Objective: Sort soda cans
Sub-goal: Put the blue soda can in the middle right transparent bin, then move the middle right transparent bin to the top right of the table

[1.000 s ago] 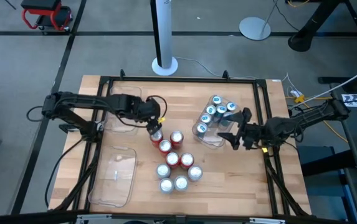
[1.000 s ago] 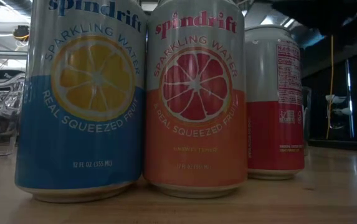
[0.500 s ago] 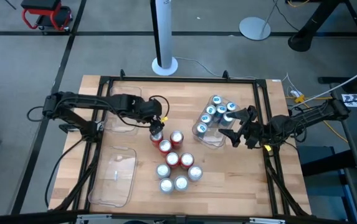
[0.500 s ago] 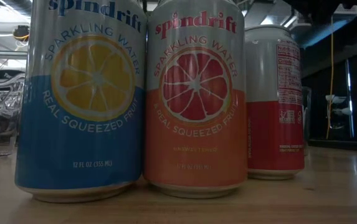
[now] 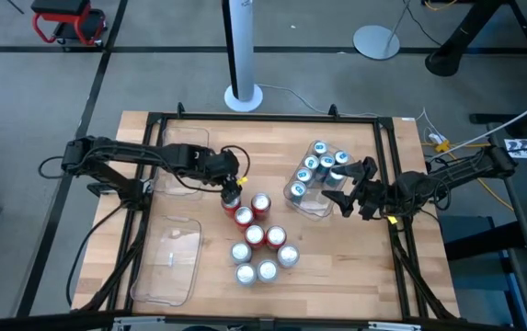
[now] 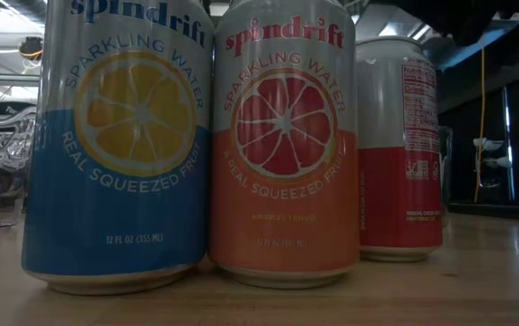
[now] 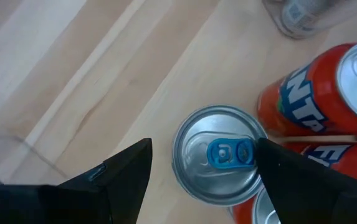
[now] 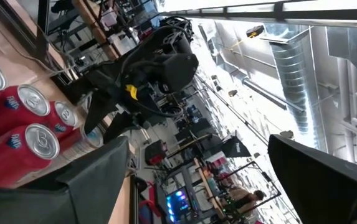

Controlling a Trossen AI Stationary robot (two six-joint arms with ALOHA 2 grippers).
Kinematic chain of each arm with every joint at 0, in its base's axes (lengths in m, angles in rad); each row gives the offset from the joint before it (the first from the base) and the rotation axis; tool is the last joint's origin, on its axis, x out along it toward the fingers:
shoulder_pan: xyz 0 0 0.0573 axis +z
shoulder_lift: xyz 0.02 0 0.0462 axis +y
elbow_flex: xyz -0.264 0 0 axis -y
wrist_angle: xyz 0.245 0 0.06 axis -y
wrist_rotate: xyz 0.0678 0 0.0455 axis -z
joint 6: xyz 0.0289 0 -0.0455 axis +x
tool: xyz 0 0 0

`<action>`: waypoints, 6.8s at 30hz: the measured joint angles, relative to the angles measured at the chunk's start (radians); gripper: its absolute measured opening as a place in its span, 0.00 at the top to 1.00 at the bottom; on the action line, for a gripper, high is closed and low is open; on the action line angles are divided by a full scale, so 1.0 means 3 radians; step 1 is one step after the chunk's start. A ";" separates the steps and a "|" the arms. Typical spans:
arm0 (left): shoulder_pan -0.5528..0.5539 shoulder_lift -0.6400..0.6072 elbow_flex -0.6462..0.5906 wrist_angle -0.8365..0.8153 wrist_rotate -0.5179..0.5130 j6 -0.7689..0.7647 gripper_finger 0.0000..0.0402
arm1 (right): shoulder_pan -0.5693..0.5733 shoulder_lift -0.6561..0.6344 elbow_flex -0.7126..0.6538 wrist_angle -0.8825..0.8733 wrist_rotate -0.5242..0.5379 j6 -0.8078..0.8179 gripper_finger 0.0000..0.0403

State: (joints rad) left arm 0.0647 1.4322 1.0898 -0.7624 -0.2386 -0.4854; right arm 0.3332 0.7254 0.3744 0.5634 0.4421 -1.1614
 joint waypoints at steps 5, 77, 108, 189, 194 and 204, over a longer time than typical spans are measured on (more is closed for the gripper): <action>0.0019 -0.0018 0.0000 0.0017 0.0001 0.0063 0.31 | 0.0000 0.0000 0.0000 -0.0051 0.0012 0.0000 0.06; -0.0328 0.0043 0.0768 0.1352 -0.0340 0.1207 0.43 | 0.0000 -0.0002 0.0000 0.0435 -0.0250 -0.0340 0.06; -0.0101 0.1941 0.1934 0.1982 0.0087 0.1583 0.43 | 0.0000 -0.0165 0.0002 0.0962 -0.0555 -0.0607 0.06; 0.0053 0.2114 0.1892 0.2047 0.0441 0.1563 0.24 | 0.0000 -0.0156 0.0000 0.0640 -0.0456 -0.0596 0.06; -0.0078 0.1801 0.1903 0.1963 0.0339 0.1620 0.24 | 0.0000 -0.0156 0.0000 0.0619 -0.0456 -0.0596 0.06; -0.0446 0.1127 0.1903 0.0821 -0.0074 0.1600 0.24 | 0.0000 -0.0158 0.0000 0.0424 -0.0456 -0.0502 0.06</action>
State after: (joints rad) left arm -0.0693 1.7702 1.6608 -0.5162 -0.2609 -0.0054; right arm 0.3332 0.6781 0.3744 0.6907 0.3054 -1.3121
